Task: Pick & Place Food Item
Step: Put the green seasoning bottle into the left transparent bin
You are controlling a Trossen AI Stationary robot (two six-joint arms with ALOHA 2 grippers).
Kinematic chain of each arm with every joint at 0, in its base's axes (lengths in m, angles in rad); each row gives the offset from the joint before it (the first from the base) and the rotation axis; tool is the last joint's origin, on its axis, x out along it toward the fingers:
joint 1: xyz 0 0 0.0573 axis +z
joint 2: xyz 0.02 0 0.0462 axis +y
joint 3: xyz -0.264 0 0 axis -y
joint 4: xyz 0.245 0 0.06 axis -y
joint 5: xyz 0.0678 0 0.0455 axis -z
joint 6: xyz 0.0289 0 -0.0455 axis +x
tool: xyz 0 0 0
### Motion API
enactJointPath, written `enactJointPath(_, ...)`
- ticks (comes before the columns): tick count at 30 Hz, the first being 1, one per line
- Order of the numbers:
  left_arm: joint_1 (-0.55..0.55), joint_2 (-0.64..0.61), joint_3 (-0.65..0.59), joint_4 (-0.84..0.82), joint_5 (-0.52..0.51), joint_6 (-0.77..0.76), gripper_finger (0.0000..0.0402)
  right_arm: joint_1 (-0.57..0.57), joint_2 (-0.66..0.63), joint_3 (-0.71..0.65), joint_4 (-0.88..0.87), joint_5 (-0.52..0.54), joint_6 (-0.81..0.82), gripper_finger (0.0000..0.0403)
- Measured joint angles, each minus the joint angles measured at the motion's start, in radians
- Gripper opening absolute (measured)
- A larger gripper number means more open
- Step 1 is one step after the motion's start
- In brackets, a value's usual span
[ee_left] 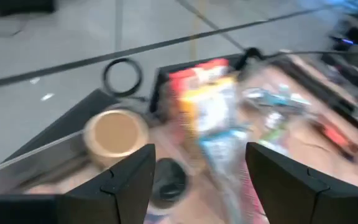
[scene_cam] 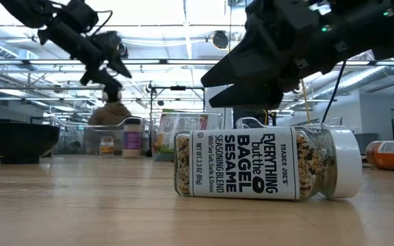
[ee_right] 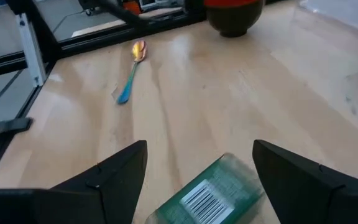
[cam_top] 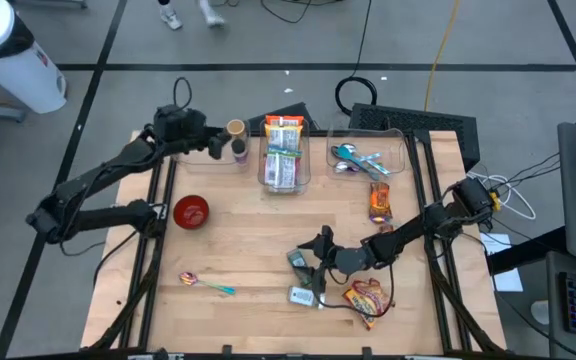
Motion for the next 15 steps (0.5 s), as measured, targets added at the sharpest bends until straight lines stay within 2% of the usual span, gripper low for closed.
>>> enactJointPath(4,-0.126,-0.012,0.000,0.023,-0.001,0.008,0.0246,-0.042,0.000,0.000,0.070,0.003,-0.047,0.0283)
enactJointPath(9,-0.308,-0.013,0.000,0.163,-0.008,0.039,0.0250,-0.094,0.000,0.000,0.144,0.003,-0.115,0.0283)
enactJointPath(13,-0.450,-0.013,0.000,0.294,-0.083,0.094,0.0250,-0.116,0.006,0.000,0.163,0.004,-0.184,0.0283)
enactJointPath(15,-0.508,-0.007,0.000,0.348,-0.134,0.124,0.0250,-0.125,0.033,0.000,0.231,0.005,-0.224,0.0283)
